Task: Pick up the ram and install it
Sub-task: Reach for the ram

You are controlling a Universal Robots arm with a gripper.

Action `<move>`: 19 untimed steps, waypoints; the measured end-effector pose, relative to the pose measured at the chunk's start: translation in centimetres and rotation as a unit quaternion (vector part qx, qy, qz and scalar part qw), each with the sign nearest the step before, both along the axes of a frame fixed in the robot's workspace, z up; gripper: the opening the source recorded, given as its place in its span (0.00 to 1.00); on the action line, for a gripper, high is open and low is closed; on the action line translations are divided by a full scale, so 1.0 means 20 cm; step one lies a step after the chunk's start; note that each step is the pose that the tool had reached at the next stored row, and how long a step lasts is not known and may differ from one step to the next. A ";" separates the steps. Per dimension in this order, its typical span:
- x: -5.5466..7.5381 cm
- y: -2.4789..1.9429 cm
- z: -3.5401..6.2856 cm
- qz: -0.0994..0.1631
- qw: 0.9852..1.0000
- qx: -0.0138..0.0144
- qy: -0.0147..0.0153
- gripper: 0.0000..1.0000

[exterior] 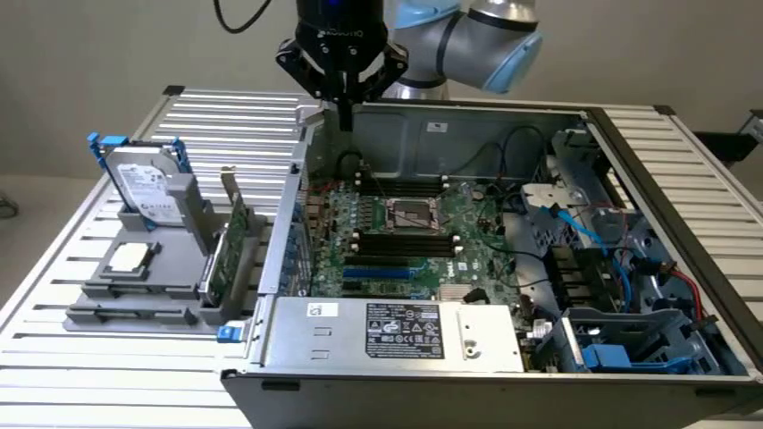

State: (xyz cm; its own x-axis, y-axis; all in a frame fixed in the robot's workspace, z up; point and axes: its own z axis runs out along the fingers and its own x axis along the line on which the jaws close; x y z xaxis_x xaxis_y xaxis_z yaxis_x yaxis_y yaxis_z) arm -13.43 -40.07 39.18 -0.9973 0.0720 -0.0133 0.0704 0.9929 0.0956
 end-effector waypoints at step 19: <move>-0.42 0.000 -0.036 0.000 1.000 0.000 0.010 0.11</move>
State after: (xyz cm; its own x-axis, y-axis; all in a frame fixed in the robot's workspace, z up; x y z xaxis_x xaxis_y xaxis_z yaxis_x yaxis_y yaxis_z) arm -21.90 -40.07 38.47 -0.9974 0.0720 0.0076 0.0724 0.9930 0.0932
